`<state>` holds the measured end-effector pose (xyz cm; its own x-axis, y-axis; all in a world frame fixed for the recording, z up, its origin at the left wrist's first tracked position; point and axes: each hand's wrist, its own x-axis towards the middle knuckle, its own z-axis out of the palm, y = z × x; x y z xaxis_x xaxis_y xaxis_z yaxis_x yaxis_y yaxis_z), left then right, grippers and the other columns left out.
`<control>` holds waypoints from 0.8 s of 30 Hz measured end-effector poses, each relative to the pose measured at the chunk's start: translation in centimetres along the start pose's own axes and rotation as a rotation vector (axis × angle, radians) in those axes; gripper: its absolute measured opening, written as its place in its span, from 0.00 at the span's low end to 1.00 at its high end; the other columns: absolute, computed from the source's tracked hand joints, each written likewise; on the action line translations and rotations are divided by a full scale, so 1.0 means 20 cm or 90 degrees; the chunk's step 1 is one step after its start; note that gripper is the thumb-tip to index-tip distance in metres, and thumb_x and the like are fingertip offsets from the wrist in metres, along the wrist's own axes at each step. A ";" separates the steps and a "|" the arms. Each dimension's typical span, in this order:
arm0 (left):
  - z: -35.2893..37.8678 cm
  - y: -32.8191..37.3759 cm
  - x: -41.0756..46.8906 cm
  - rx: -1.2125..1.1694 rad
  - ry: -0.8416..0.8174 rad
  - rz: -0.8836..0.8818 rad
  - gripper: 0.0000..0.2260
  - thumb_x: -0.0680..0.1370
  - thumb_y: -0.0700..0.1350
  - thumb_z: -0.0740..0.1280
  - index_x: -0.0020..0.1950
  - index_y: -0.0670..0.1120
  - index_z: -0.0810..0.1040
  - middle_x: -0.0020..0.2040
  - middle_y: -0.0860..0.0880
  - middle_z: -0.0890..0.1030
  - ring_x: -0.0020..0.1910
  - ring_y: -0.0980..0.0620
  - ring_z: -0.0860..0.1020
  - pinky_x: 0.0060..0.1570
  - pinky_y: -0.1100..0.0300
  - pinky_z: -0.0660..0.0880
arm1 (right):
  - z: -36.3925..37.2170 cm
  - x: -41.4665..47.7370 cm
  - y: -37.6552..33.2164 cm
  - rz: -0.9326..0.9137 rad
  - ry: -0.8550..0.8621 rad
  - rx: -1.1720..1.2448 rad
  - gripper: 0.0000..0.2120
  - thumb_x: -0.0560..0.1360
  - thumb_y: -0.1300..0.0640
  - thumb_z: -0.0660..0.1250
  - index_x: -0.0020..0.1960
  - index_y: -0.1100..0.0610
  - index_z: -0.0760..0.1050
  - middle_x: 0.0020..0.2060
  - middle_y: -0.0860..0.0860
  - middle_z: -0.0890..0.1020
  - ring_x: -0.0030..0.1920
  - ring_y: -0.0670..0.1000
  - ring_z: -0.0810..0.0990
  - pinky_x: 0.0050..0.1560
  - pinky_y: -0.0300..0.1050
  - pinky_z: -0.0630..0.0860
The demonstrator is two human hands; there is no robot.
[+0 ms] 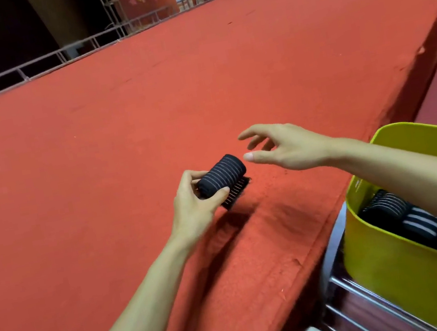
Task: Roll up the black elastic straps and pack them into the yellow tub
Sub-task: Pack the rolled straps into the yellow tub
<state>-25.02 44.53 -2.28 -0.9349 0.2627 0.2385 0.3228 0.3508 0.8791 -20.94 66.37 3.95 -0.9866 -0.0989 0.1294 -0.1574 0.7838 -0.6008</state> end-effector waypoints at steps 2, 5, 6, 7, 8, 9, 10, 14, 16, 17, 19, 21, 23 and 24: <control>-0.04 0.13 -0.08 -0.060 -0.030 0.016 0.16 0.70 0.40 0.76 0.49 0.52 0.72 0.49 0.50 0.81 0.45 0.54 0.80 0.44 0.60 0.77 | -0.02 -0.06 -0.05 0.006 -0.035 0.056 0.27 0.78 0.43 0.62 0.74 0.49 0.63 0.66 0.51 0.74 0.56 0.48 0.78 0.55 0.42 0.72; -0.08 0.33 -0.20 -0.115 -0.062 0.040 0.18 0.69 0.38 0.77 0.50 0.50 0.73 0.52 0.47 0.81 0.46 0.52 0.82 0.44 0.59 0.79 | -0.07 -0.20 -0.12 0.011 -0.086 0.209 0.26 0.79 0.44 0.61 0.74 0.49 0.63 0.65 0.51 0.75 0.58 0.48 0.79 0.60 0.48 0.77; -0.09 0.38 -0.23 -0.121 -0.064 0.049 0.18 0.68 0.37 0.78 0.50 0.49 0.73 0.52 0.46 0.81 0.45 0.52 0.82 0.45 0.57 0.79 | -0.09 -0.24 -0.14 0.010 -0.095 0.287 0.23 0.79 0.46 0.62 0.72 0.50 0.66 0.61 0.52 0.78 0.56 0.50 0.81 0.57 0.49 0.79; -0.08 0.44 -0.28 -0.120 -0.064 0.056 0.18 0.68 0.36 0.78 0.50 0.49 0.72 0.52 0.46 0.81 0.45 0.52 0.82 0.45 0.56 0.79 | -0.12 -0.30 -0.16 0.005 -0.093 0.363 0.19 0.78 0.50 0.64 0.68 0.52 0.70 0.56 0.53 0.80 0.52 0.52 0.83 0.54 0.49 0.81; -0.07 0.49 -0.31 -0.118 -0.065 0.060 0.19 0.68 0.36 0.77 0.50 0.49 0.72 0.52 0.46 0.81 0.44 0.52 0.82 0.44 0.55 0.80 | -0.15 -0.35 -0.17 -0.005 -0.082 0.425 0.16 0.78 0.55 0.66 0.64 0.55 0.74 0.52 0.54 0.81 0.48 0.52 0.83 0.51 0.48 0.82; -0.05 0.53 -0.35 -0.113 -0.066 0.062 0.19 0.68 0.35 0.78 0.50 0.49 0.72 0.51 0.47 0.80 0.44 0.53 0.81 0.43 0.55 0.80 | -0.18 -0.41 -0.18 -0.014 -0.062 0.464 0.13 0.77 0.59 0.67 0.61 0.58 0.76 0.50 0.55 0.81 0.46 0.51 0.83 0.49 0.48 0.82; -0.03 0.56 -0.37 -0.110 -0.066 0.069 0.20 0.67 0.35 0.78 0.50 0.49 0.72 0.51 0.47 0.80 0.43 0.53 0.81 0.42 0.55 0.80 | -0.21 -0.43 -0.18 -0.020 -0.048 0.490 0.11 0.76 0.62 0.68 0.58 0.59 0.77 0.49 0.55 0.81 0.46 0.50 0.83 0.49 0.49 0.82; 0.20 0.70 -0.50 -0.108 -0.093 0.086 0.22 0.67 0.37 0.79 0.51 0.49 0.70 0.51 0.47 0.79 0.43 0.54 0.80 0.42 0.56 0.79 | -0.36 -0.66 -0.06 -0.005 -0.038 0.509 0.11 0.74 0.66 0.69 0.56 0.63 0.77 0.51 0.54 0.81 0.51 0.53 0.82 0.54 0.52 0.80; 0.33 0.75 -0.54 -0.105 -0.128 0.091 0.23 0.67 0.40 0.79 0.52 0.51 0.70 0.52 0.49 0.78 0.47 0.52 0.80 0.44 0.55 0.80 | -0.43 -0.78 0.04 0.018 -0.021 0.491 0.13 0.74 0.65 0.69 0.58 0.62 0.77 0.51 0.53 0.81 0.51 0.51 0.82 0.53 0.49 0.81; 0.41 0.77 -0.56 -0.096 -0.152 0.095 0.23 0.66 0.43 0.79 0.52 0.53 0.69 0.53 0.50 0.78 0.49 0.51 0.80 0.45 0.54 0.80 | -0.46 -0.85 0.09 0.032 -0.007 0.482 0.14 0.74 0.65 0.69 0.59 0.60 0.77 0.51 0.53 0.81 0.50 0.50 0.82 0.52 0.48 0.80; 0.53 0.79 -0.56 -0.075 -0.203 0.106 0.24 0.67 0.45 0.79 0.54 0.53 0.69 0.55 0.50 0.76 0.51 0.51 0.79 0.48 0.54 0.79 | -0.51 -0.96 0.18 0.060 0.013 0.476 0.15 0.74 0.63 0.70 0.60 0.57 0.78 0.49 0.52 0.82 0.49 0.50 0.82 0.49 0.46 0.79; 0.63 0.81 -0.56 -0.029 -0.267 0.127 0.25 0.68 0.49 0.78 0.57 0.52 0.68 0.56 0.51 0.76 0.52 0.53 0.78 0.51 0.55 0.77 | -0.55 -1.05 0.27 0.096 0.032 0.467 0.15 0.74 0.63 0.69 0.60 0.57 0.78 0.48 0.53 0.82 0.47 0.49 0.81 0.46 0.43 0.78; 0.70 0.82 -0.56 0.063 -0.352 0.149 0.25 0.70 0.52 0.76 0.61 0.52 0.68 0.56 0.51 0.77 0.54 0.54 0.79 0.54 0.54 0.77 | -0.57 -1.12 0.36 0.139 0.035 0.427 0.13 0.75 0.63 0.69 0.59 0.57 0.78 0.49 0.54 0.81 0.46 0.48 0.79 0.44 0.40 0.76; 0.74 0.82 -0.56 0.119 -0.397 0.158 0.24 0.72 0.53 0.75 0.63 0.52 0.68 0.56 0.52 0.78 0.55 0.54 0.78 0.56 0.54 0.76 | -0.58 -1.15 0.41 0.163 0.034 0.399 0.12 0.75 0.63 0.70 0.58 0.56 0.78 0.49 0.55 0.81 0.47 0.49 0.79 0.43 0.41 0.76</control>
<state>-7.05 60.60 3.30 -0.5898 0.8023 0.0926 0.5878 0.3478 0.7304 0.89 82.20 5.21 -0.9952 0.0852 -0.0485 0.0702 0.2738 -0.9592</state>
